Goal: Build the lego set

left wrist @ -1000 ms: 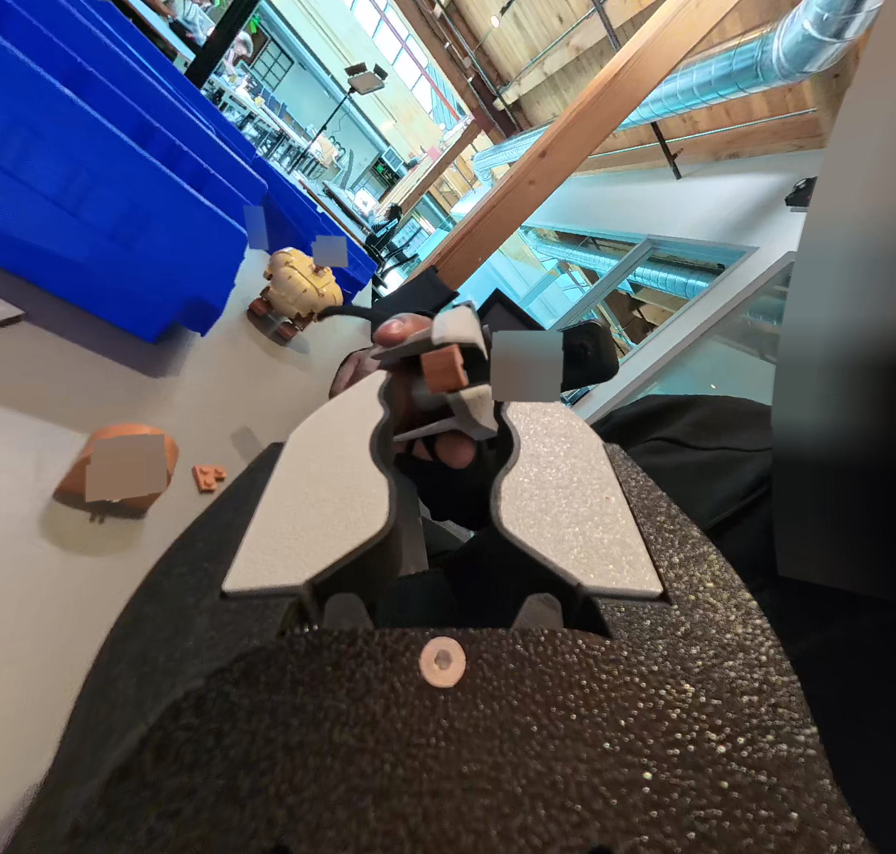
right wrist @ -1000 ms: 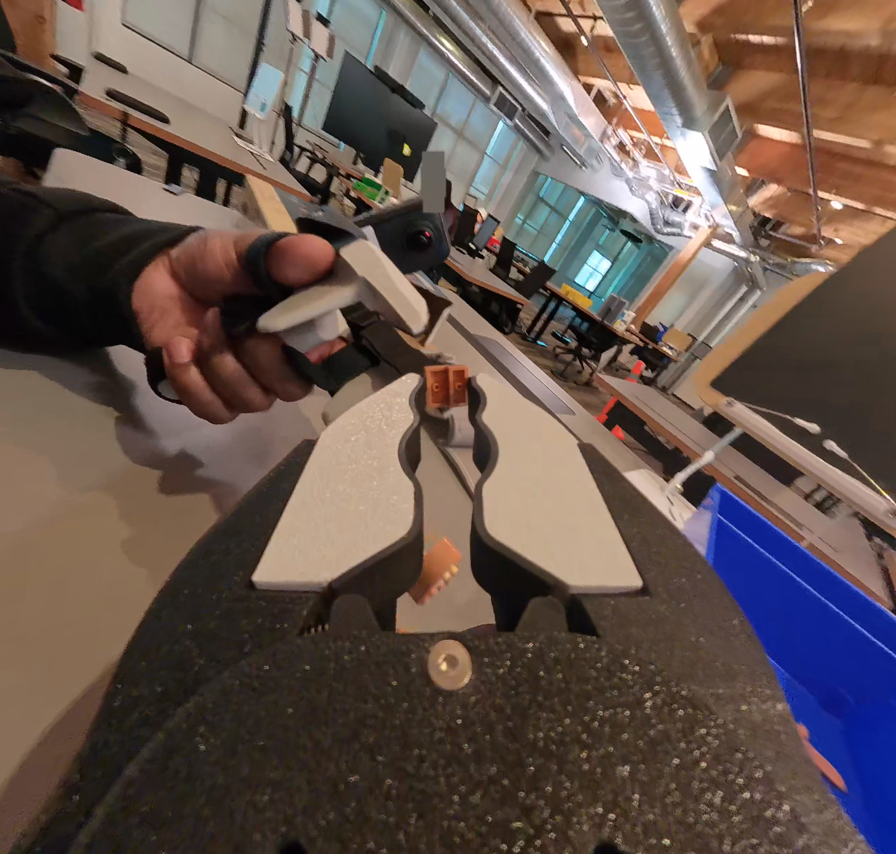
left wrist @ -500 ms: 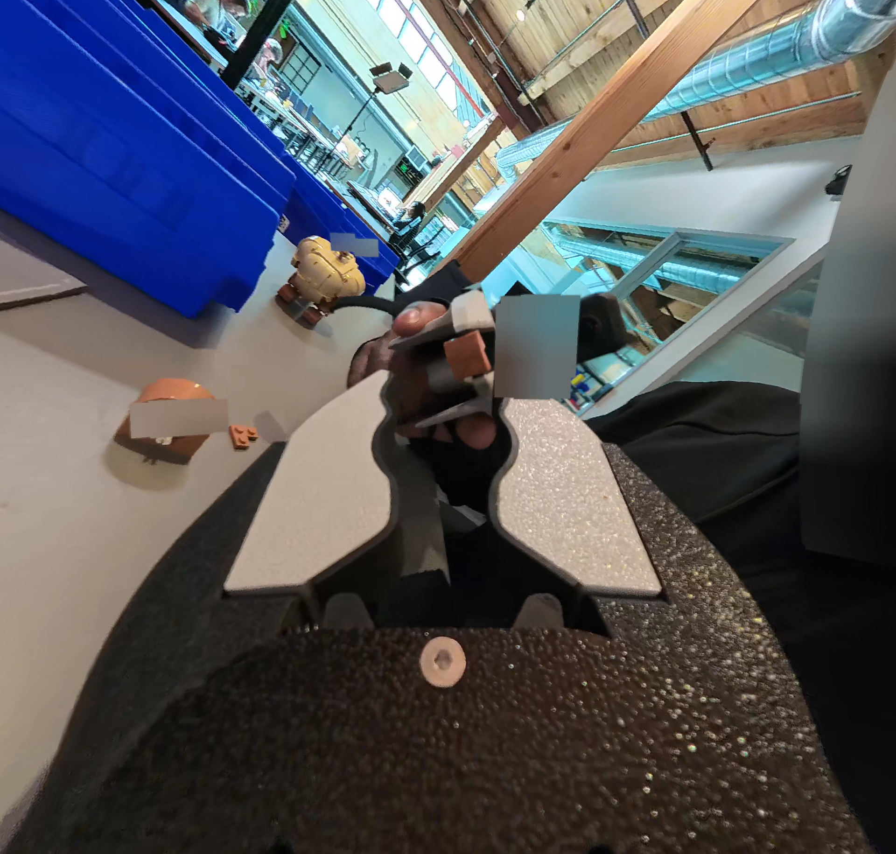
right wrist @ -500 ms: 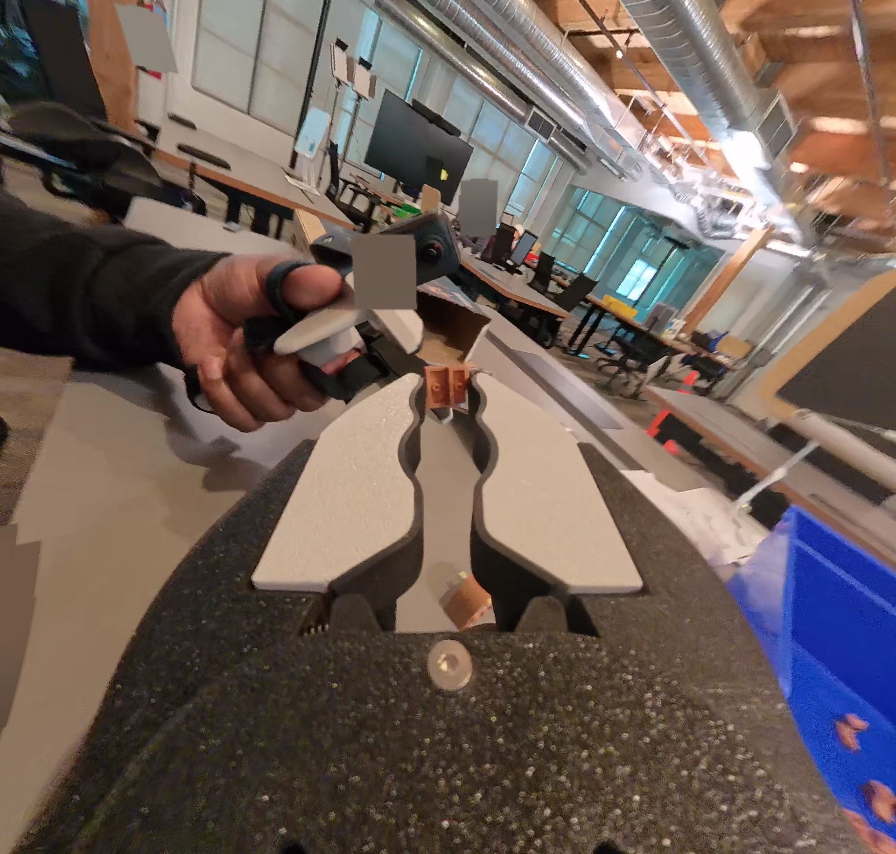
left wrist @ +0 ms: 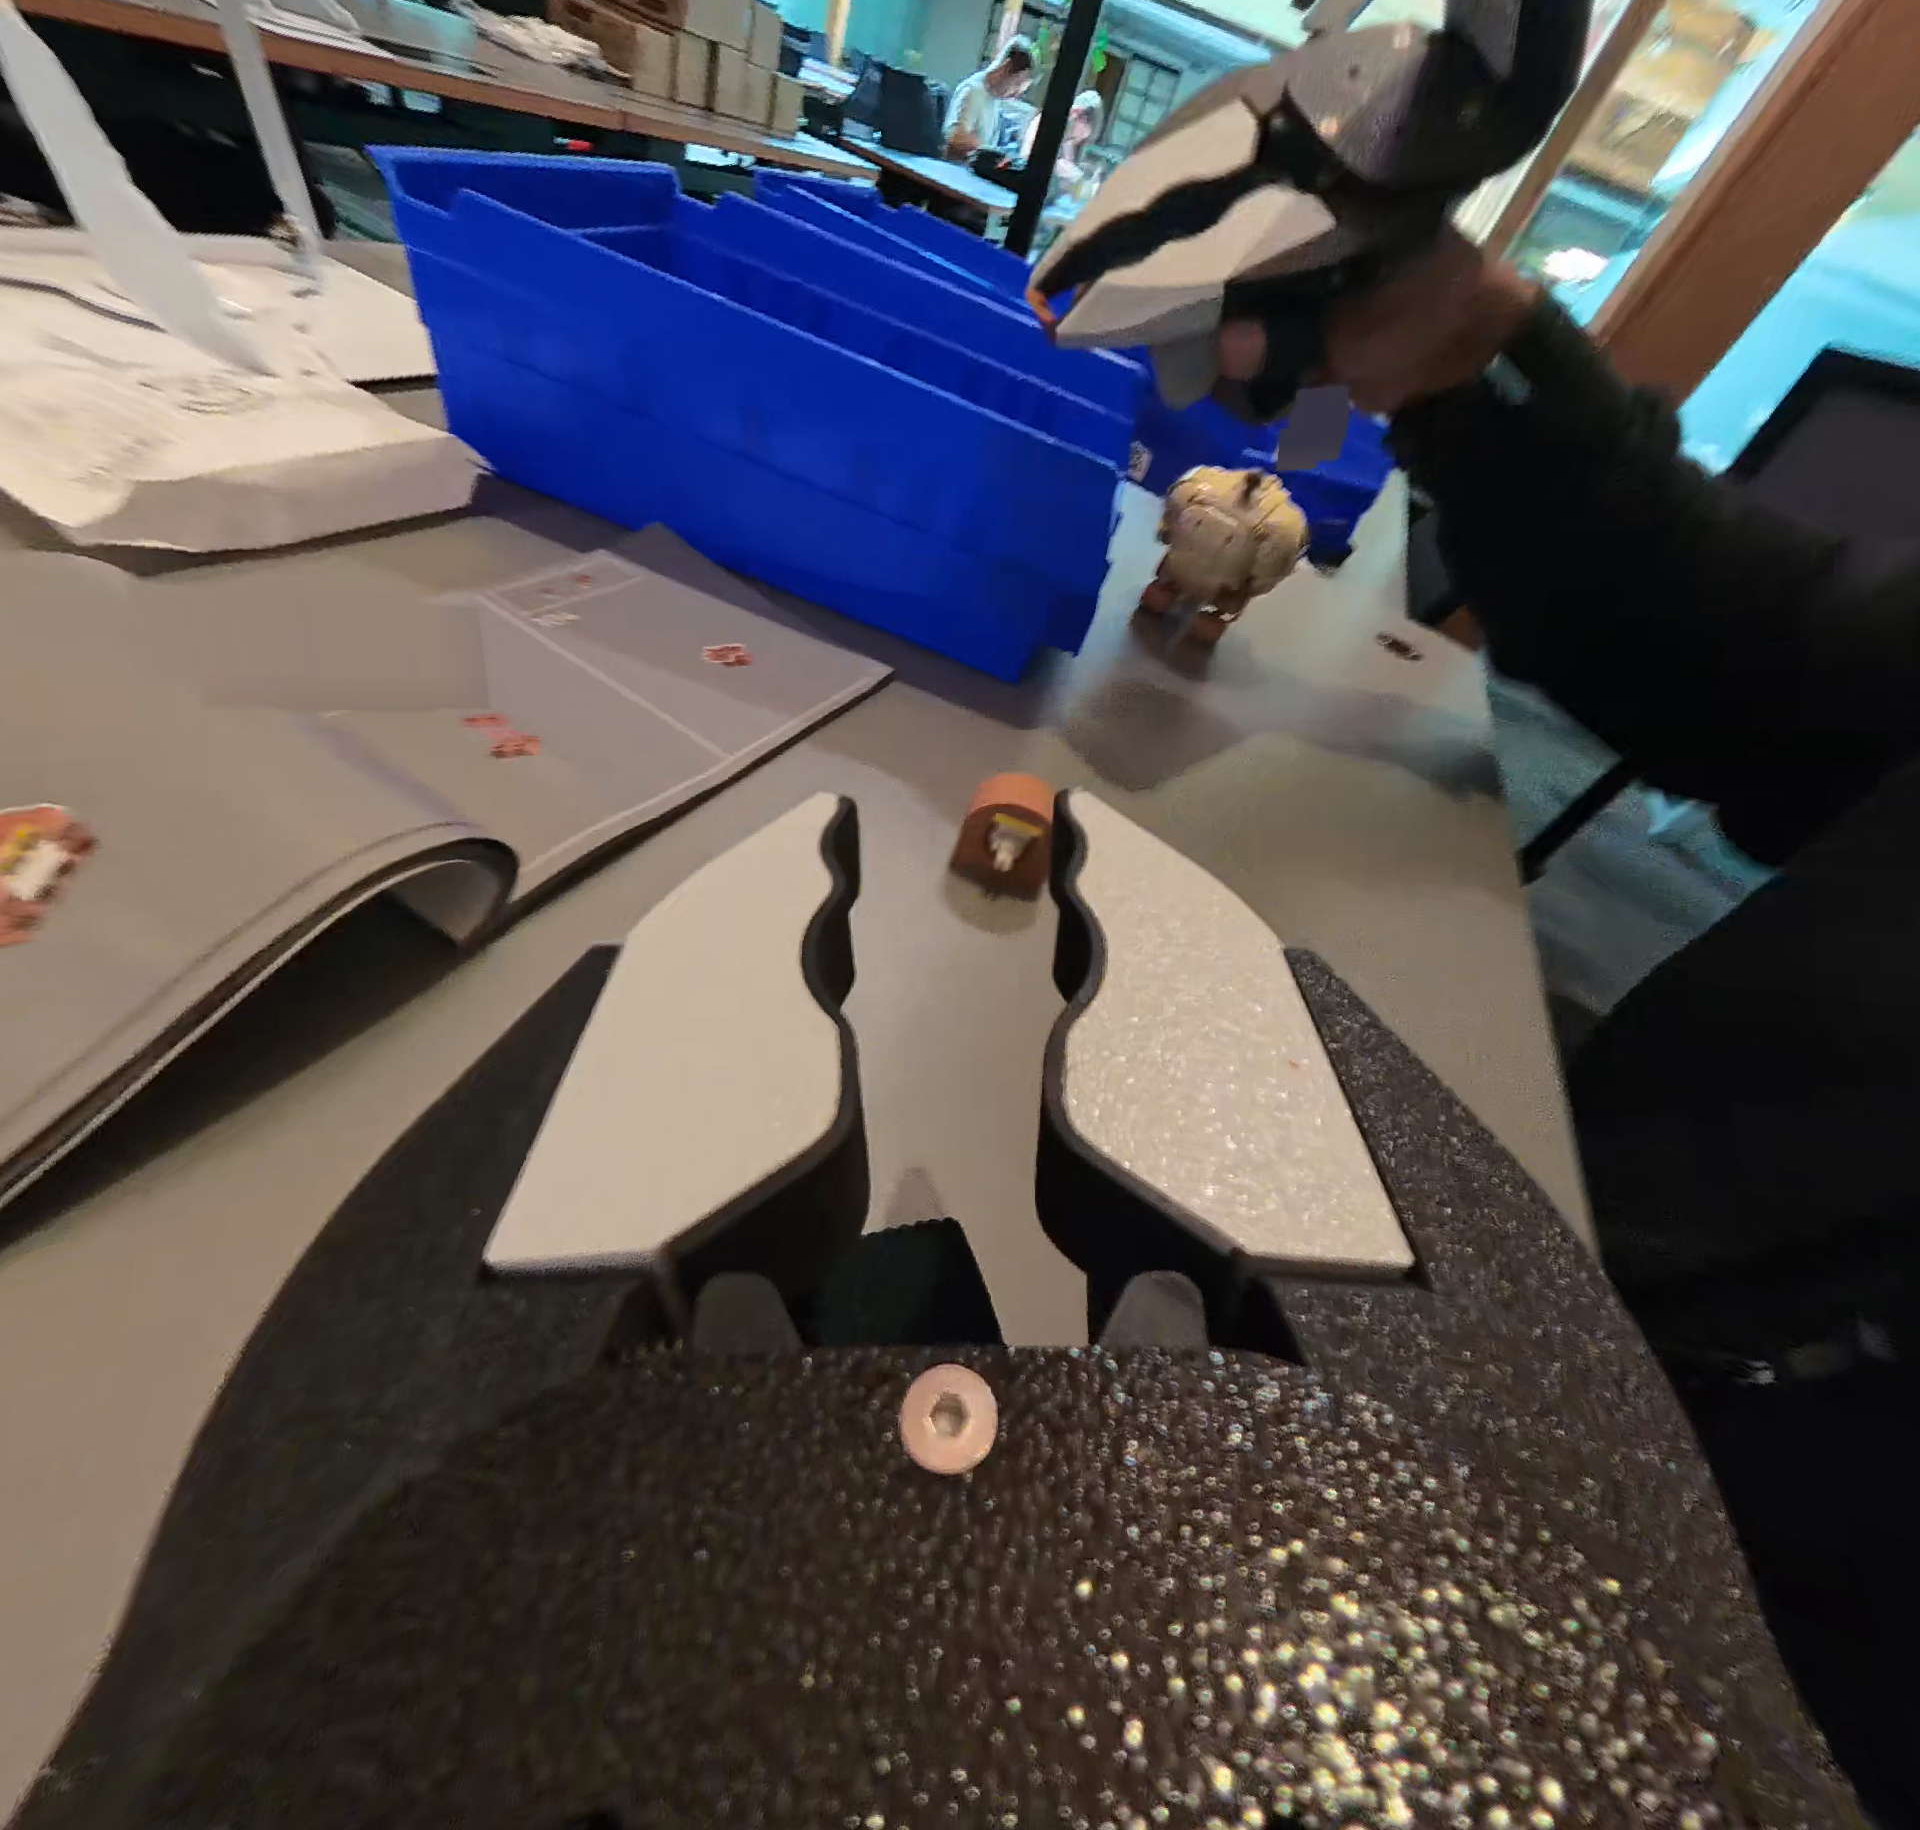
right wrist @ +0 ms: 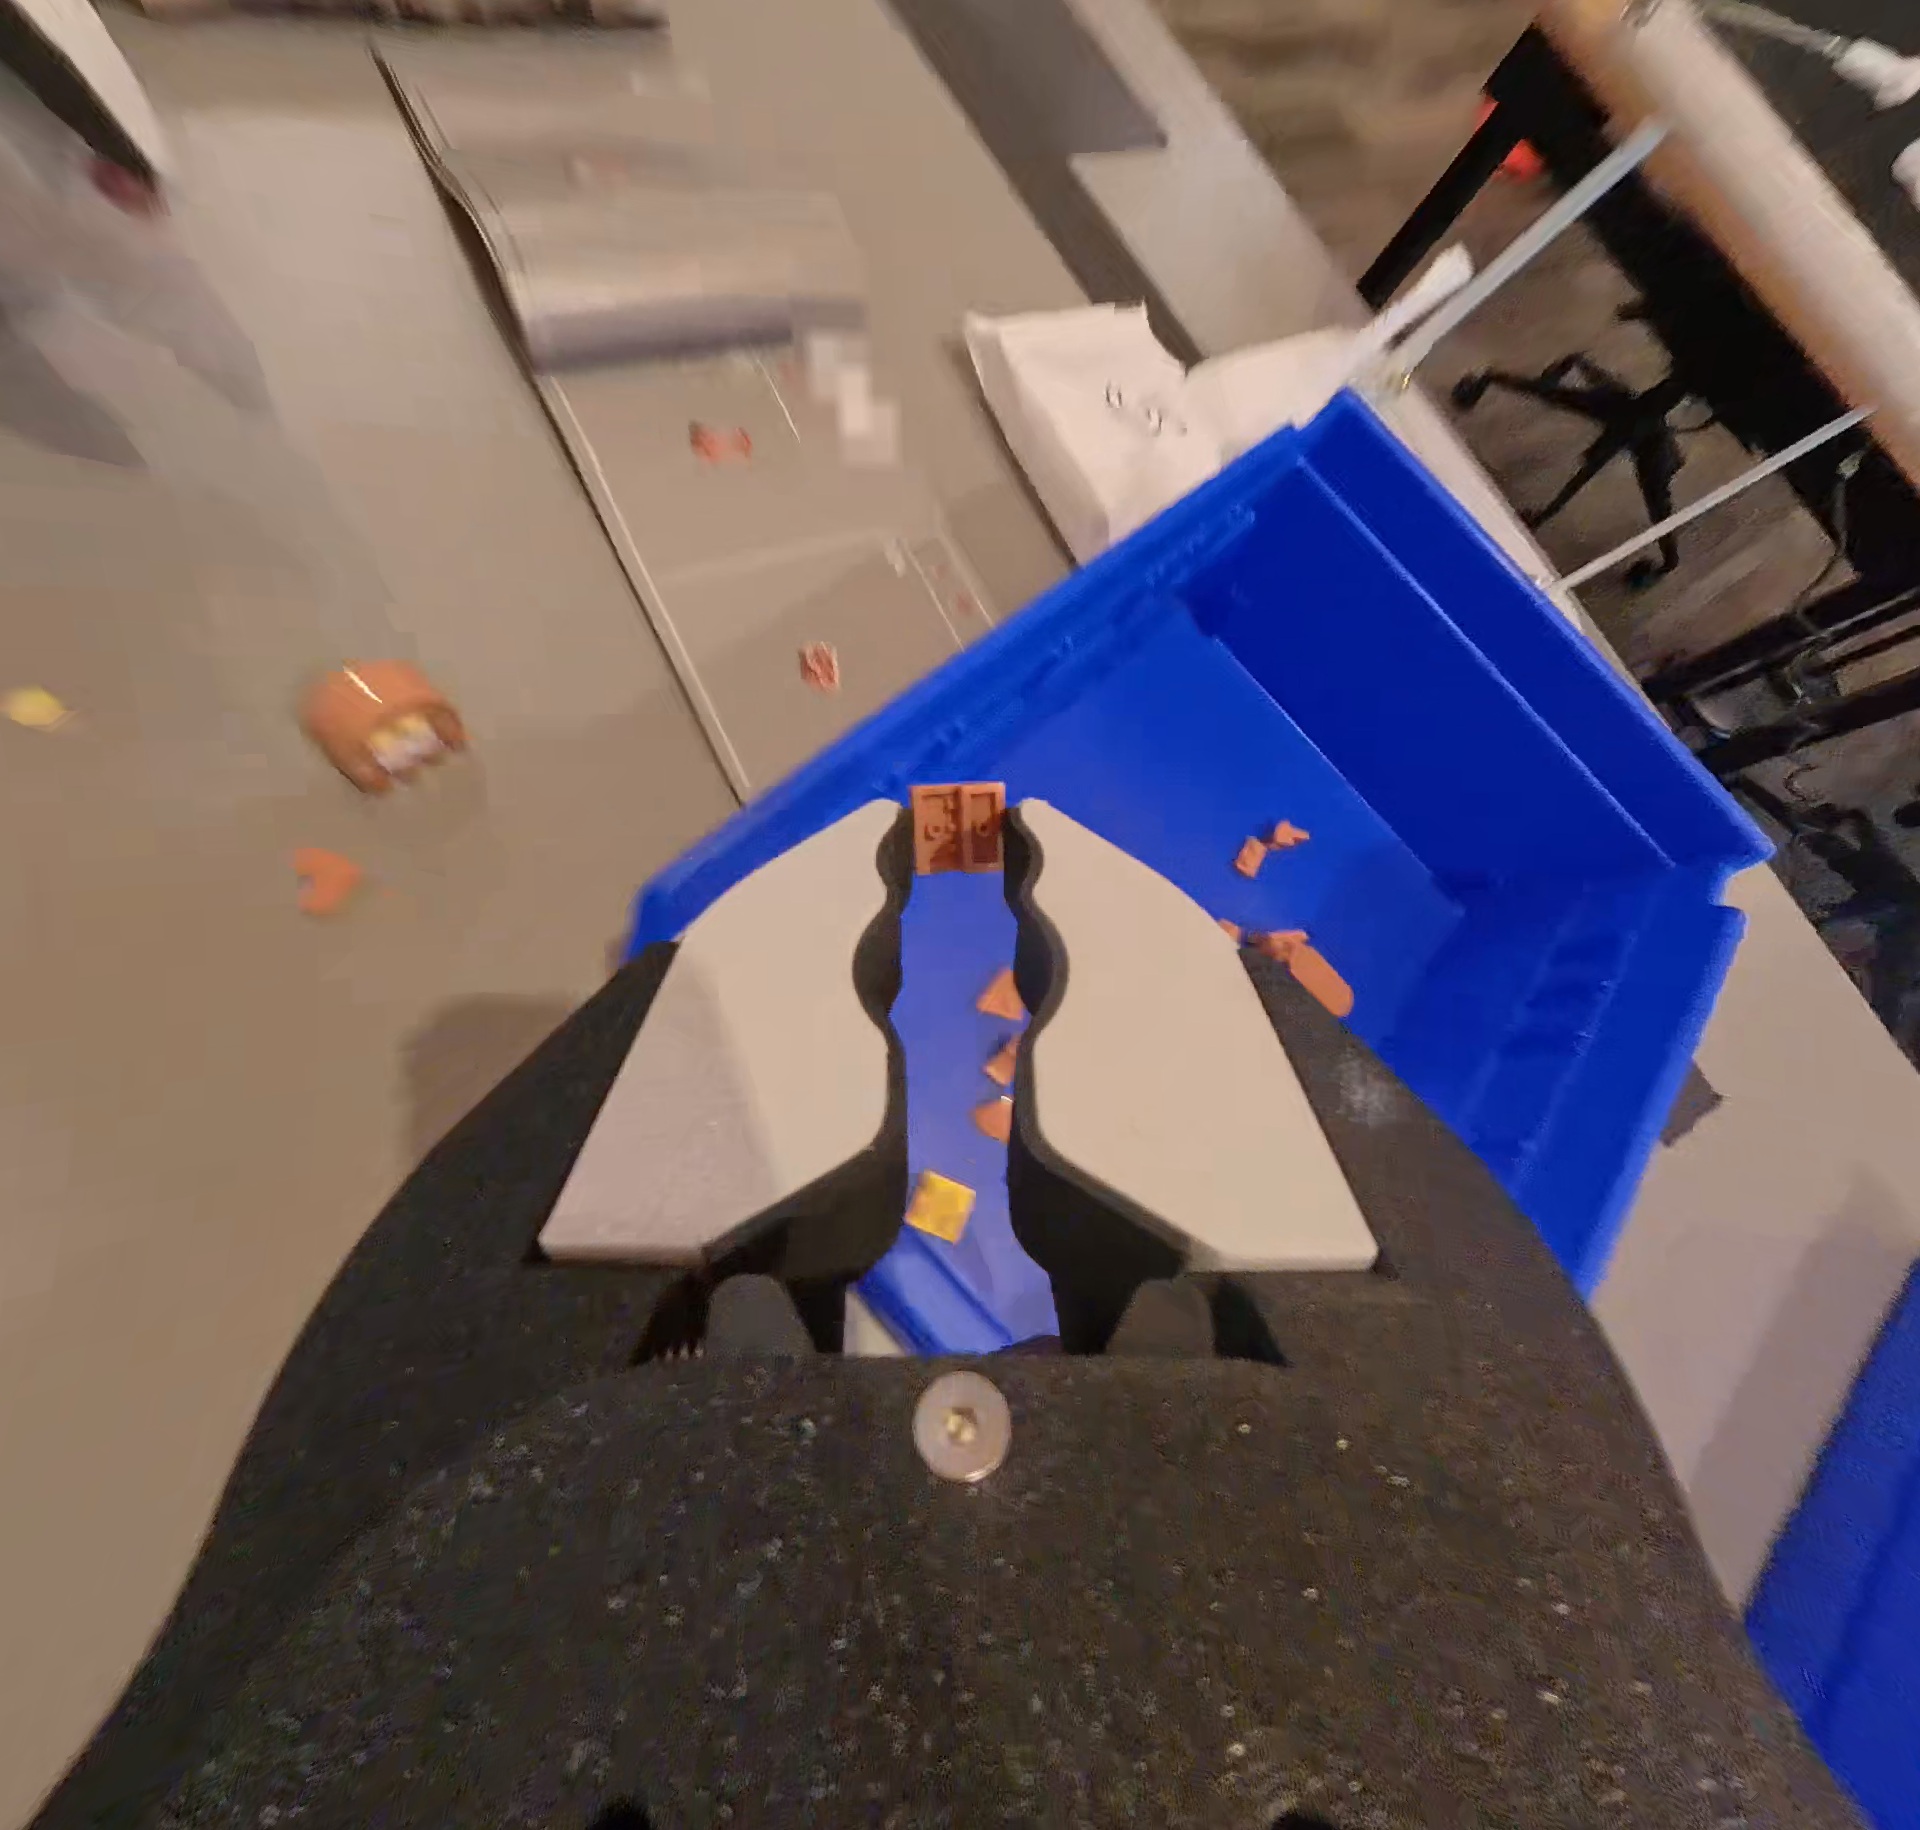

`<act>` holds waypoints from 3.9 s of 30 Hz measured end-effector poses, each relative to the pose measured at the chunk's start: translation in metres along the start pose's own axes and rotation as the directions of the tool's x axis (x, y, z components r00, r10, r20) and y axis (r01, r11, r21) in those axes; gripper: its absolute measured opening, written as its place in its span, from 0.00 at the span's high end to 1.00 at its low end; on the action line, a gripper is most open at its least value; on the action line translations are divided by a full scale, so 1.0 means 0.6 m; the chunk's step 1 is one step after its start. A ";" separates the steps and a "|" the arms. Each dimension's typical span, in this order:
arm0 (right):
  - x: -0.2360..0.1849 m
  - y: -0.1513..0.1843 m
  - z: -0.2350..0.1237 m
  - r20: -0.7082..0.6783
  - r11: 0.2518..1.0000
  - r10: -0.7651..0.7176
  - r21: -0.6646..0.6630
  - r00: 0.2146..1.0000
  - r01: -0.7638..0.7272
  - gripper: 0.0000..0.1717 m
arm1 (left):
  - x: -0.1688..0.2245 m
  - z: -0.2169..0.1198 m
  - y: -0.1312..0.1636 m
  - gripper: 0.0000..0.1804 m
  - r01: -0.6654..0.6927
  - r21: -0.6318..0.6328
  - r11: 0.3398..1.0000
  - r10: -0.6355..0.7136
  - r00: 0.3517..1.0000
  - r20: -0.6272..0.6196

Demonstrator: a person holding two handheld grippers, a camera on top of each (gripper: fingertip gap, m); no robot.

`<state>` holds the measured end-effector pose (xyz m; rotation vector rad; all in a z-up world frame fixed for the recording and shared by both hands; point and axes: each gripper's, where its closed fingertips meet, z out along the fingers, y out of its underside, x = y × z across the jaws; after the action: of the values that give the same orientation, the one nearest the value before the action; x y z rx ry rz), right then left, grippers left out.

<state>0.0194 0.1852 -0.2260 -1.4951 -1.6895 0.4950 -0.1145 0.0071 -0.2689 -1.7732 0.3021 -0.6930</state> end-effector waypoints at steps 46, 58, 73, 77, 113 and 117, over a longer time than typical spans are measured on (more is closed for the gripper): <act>0.035 0.148 0.182 0.415 0.842 -0.174 -0.408 0.893 0.353 0.90 | -0.073 0.002 -0.013 0.88 -0.327 -0.056 0.943 0.329 0.902 0.279; 0.031 0.151 0.182 0.413 0.846 -0.157 -0.413 0.897 0.338 0.90 | -0.073 0.004 -0.010 0.88 -0.334 -0.067 0.940 0.340 0.899 0.277; 0.070 0.121 0.150 0.278 0.890 -0.129 -0.391 0.952 0.235 0.83 | -0.071 0.002 -0.007 0.88 -0.333 -0.073 0.940 0.340 0.899 0.275; 0.098 0.087 0.097 0.158 0.929 -0.116 -0.333 0.981 0.163 0.82 | -0.070 0.001 -0.005 0.88 -0.329 -0.078 0.941 0.338 0.900 0.274; 0.085 0.135 -0.074 0.000 0.988 -0.060 -0.140 0.998 0.059 0.89 | -0.093 0.006 -0.002 0.88 -0.226 -0.094 0.970 0.243 0.934 0.262; 0.105 0.137 -0.081 -0.028 0.988 -0.059 -0.143 0.998 0.054 0.89 | -0.091 0.007 -0.001 0.88 -0.226 -0.097 0.969 0.244 0.937 0.249</act>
<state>0.1111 0.2526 -0.2386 -1.5426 -1.7678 0.3237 -0.1552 0.0398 -0.2853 -1.8298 0.3544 -0.2777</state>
